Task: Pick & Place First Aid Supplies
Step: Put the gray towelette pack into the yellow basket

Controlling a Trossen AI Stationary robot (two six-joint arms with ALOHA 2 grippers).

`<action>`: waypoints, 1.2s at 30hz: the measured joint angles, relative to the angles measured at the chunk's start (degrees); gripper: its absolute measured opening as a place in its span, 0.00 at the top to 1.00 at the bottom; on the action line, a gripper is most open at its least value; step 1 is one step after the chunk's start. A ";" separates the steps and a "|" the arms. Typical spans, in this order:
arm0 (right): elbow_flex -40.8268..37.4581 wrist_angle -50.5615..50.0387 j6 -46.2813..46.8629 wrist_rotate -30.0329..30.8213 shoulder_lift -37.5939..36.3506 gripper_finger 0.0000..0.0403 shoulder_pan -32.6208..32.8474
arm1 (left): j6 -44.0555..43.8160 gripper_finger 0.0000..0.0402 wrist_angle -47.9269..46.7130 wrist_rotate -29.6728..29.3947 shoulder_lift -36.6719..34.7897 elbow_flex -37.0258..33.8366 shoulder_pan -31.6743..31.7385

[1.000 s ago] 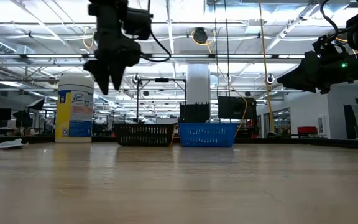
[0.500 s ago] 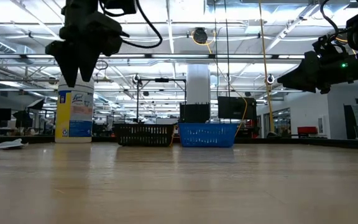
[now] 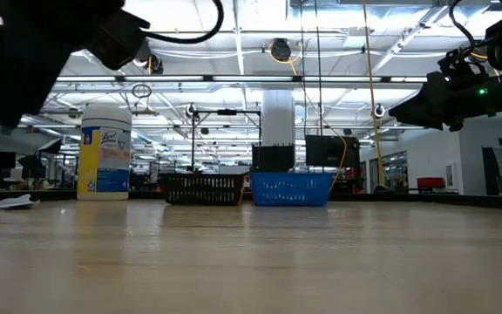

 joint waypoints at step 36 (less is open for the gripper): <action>0.00 -0.02 -0.01 0.00 0.00 0.43 0.01 | -8.03 0.38 7.28 -3.69 27.22 19.71 -13.33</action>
